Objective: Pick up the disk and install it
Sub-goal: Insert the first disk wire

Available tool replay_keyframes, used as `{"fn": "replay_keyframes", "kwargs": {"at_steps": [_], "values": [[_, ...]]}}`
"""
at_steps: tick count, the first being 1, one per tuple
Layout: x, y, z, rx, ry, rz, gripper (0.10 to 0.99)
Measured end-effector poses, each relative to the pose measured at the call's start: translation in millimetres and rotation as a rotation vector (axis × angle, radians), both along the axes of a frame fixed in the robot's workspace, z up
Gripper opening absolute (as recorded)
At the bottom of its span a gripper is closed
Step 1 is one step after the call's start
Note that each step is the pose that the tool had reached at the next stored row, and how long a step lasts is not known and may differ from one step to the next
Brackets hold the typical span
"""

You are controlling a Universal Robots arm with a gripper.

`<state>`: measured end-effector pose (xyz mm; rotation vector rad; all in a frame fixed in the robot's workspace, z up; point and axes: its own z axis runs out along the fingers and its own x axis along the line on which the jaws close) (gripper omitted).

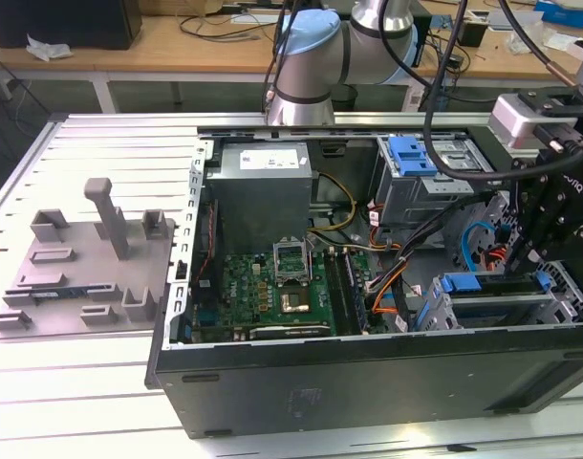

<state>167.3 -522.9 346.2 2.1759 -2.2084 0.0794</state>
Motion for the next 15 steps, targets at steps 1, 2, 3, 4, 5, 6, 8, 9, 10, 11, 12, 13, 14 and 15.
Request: {"fn": "replay_keyframes", "kwargs": {"at_steps": [1, 2, 3, 4, 5, 6, 8, 9, 10, 11, 12, 13, 14, 15], "values": [[0.0, -0.2, 0.2, 0.000, 0.0000, 0.000, 0.169], [0.0, -0.5, 0.2, 0.000, 0.0000, 0.000, 0.169], [0.1, -0.8, 0.1, 0.000, 0.0000, 0.000, 0.169], [0.1, -1.2, 0.1, 0.000, 0.0000, 0.000, 0.169], [0.0, -1.5, 0.1, 0.000, 0.0000, 0.000, 0.169], [0.0, -1.9, 0.1, 0.000, 0.0000, 0.000, 0.169], [0.0, -2.4, 0.0, 0.000, 0.0000, 0.000, 0.169], [0.0, -2.4, 0.0, 0.000, 0.0000, 0.000, 0.169], [0.0, -2.4, -0.1, 0.000, 0.0000, 0.000, 0.169], [0.0, -2.5, -0.3, 0.000, 0.0000, 0.000, 0.169], [0.0, -2.5, -0.7, 0.000, 0.0000, 0.000, 0.169], [0.0, -2.5, -1.2, 0.000, 0.0000, 0.000, 0.169], [0.0, -2.5, -1.9, 0.000, 0.0000, 0.000, 0.169], [0.0, -2.4, -2.4, 0.000, 0.0000, 0.000, 0.169]]}}
